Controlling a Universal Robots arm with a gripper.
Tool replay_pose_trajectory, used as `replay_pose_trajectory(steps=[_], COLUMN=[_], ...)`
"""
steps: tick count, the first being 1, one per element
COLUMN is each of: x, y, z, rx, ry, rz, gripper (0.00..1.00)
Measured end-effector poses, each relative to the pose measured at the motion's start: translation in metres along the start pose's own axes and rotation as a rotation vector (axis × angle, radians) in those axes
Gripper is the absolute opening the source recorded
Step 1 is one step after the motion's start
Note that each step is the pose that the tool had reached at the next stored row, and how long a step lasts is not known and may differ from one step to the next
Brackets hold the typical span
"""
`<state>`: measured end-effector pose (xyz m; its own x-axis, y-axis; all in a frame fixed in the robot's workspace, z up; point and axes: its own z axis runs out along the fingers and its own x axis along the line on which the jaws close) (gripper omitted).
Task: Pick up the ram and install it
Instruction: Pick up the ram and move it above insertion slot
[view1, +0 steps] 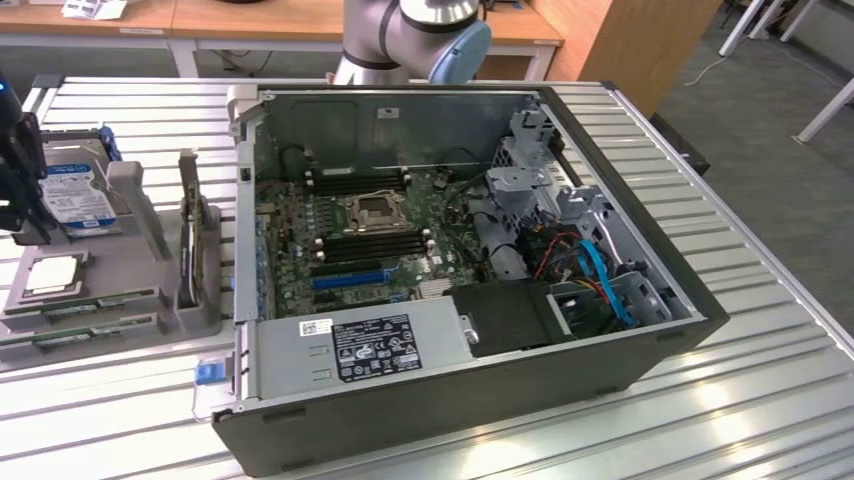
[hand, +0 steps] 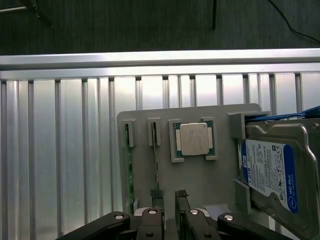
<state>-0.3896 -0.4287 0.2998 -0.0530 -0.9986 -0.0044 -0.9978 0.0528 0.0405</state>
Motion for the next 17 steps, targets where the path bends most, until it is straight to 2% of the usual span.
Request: replay_pose_trajectory(steps=[17], x=[0.0], y=[-0.0003], z=[0.0061], rx=[0.0], ry=[0.0001], rz=[0.0], gripper=[0.24])
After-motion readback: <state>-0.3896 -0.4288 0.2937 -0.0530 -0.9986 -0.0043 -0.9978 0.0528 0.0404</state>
